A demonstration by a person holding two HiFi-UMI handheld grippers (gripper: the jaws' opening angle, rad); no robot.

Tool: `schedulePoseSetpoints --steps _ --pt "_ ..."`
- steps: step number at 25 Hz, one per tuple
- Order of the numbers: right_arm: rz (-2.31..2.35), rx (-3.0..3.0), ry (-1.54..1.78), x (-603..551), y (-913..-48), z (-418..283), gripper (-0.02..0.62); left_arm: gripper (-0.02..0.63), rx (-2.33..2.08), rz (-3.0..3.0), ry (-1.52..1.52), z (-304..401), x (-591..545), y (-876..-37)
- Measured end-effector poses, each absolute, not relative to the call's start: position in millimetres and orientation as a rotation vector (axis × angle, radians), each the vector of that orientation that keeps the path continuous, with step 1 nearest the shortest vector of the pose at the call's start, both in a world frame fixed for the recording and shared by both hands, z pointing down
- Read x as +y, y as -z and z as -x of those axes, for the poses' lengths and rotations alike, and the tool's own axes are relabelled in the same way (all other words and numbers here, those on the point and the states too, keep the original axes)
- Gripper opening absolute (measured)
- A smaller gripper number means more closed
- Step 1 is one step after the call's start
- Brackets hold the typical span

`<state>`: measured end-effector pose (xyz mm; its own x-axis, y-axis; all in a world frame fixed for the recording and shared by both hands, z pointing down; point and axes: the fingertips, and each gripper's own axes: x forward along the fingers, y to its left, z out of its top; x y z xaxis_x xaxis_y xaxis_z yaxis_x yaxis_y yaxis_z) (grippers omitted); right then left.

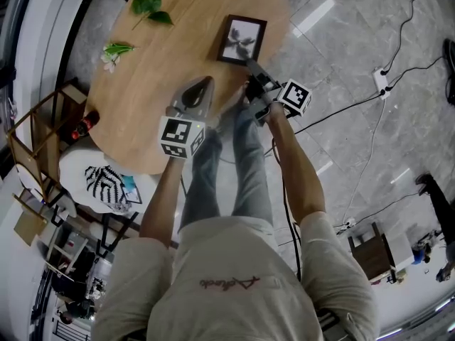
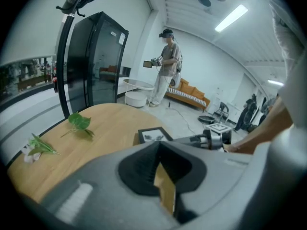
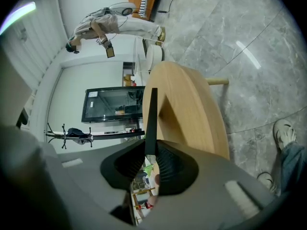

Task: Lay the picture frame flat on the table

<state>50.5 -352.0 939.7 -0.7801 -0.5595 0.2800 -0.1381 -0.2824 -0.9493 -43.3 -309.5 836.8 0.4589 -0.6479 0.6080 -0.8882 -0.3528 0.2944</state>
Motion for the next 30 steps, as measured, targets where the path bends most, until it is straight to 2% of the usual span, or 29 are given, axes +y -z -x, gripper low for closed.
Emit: schedulePoseSetpoints --steps 16,21,30 --pt "0.916 1.721 2.17 -361 -968 -31 0.081 0.002 -1.277 -2.101 -0.521 52 -309 -848" --pt "0.949 1.865 2.193 -357 -974 -23 0.166 0.001 -1.274 -2.097 -0.516 56 -310 -852" --pt "1.196 2.498 2.044 -348 -982 -14 0.183 0.001 -1.27 -2.091 -0.503 59 -309 -855"
